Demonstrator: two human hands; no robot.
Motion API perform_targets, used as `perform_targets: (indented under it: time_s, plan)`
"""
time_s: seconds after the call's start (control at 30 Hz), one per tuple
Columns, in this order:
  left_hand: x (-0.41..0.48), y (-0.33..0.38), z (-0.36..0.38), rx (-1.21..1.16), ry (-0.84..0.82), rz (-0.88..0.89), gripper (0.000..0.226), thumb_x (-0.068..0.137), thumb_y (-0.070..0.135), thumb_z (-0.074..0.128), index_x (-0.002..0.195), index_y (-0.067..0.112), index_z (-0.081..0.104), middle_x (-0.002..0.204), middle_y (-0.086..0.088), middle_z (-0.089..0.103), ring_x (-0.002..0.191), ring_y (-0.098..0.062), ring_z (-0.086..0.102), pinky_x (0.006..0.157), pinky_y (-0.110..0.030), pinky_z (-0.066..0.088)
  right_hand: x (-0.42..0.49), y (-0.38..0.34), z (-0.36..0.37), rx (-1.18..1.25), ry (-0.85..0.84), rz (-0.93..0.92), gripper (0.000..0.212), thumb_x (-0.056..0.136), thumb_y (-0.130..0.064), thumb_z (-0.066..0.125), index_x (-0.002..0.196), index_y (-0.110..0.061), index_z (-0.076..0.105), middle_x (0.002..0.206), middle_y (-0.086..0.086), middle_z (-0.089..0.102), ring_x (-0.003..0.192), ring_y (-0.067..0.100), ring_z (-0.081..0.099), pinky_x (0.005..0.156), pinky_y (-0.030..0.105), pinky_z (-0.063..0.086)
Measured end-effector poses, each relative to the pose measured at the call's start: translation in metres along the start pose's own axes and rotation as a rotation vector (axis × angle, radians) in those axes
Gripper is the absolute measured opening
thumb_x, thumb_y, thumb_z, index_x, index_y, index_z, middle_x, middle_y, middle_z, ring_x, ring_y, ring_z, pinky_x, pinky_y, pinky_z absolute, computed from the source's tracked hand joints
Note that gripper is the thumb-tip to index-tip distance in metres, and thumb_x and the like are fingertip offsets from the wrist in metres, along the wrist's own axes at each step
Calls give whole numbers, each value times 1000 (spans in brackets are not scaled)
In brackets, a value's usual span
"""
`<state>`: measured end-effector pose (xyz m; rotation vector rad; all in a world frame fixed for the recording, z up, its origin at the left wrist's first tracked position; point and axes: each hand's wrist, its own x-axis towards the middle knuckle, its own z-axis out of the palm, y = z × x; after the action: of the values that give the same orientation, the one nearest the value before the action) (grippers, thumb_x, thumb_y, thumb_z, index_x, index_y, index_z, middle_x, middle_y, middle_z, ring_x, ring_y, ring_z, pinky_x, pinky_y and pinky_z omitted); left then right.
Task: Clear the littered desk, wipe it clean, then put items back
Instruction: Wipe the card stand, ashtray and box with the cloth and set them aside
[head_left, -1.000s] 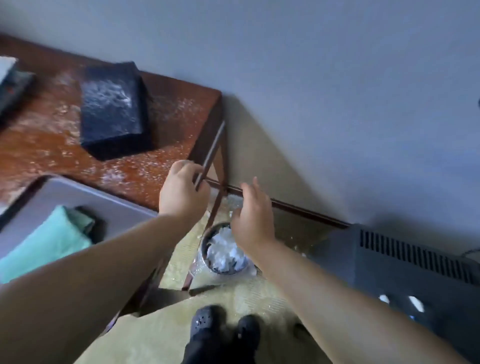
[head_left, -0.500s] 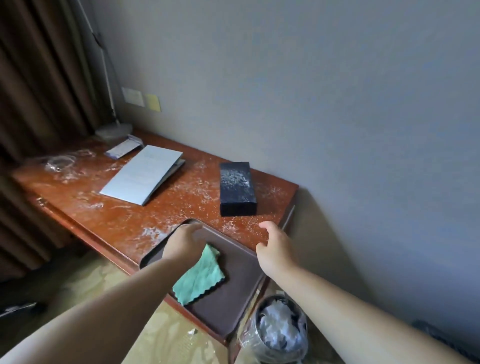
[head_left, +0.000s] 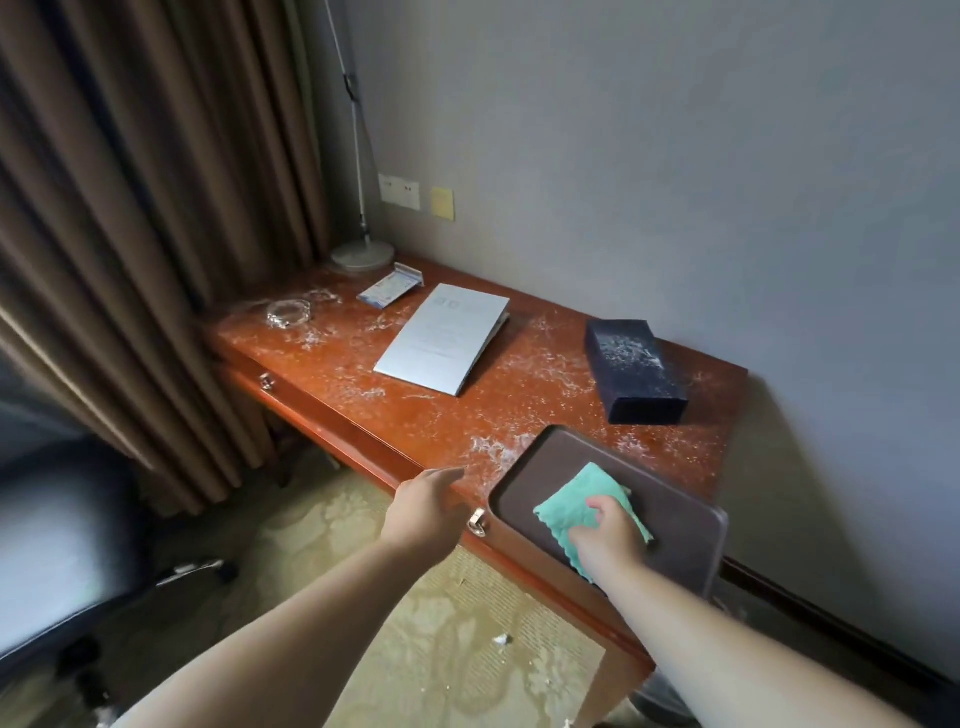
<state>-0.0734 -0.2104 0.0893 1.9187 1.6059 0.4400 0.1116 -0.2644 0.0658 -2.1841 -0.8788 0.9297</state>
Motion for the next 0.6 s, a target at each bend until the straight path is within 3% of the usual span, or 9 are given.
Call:
perform_targets:
  time_s: [0.17, 0.3, 0.4, 0.6]
  plan:
    - [21, -3, 1, -82, -61, 9, 53, 94, 17, 51, 144, 22, 35, 147, 3, 39, 132, -14, 40, 108, -29, 36, 21, -8, 8, 43, 69, 106, 37, 89, -11, 56, 126, -12, 51, 120, 7, 59, 82, 19, 55, 73, 24, 45]
    - [42, 0, 15, -187, -121, -39, 53, 96, 23, 50, 145, 23, 30, 146, 3, 39, 119, -11, 48, 96, -20, 38, 55, -5, 9, -10, 112, 240, 41, 89, -23, 60, 124, -2, 56, 123, 13, 60, 108, 32, 58, 85, 31, 46]
    - [76, -3, 22, -197, -157, -98, 52, 95, 21, 52, 144, 22, 34, 144, 3, 42, 130, -15, 43, 106, -28, 36, 87, -9, 14, -65, 123, 315, 50, 86, -35, 64, 121, -1, 54, 118, 16, 62, 104, 34, 60, 76, 32, 46]
    - [146, -2, 41, -88, -263, -166, 39, 94, 19, 49, 133, 17, 50, 131, 0, 54, 113, -15, 54, 97, -25, 44, 139, -25, 36, -436, 120, 452, 73, 74, -44, 72, 130, -10, 39, 129, 14, 50, 112, 30, 55, 92, 37, 48]
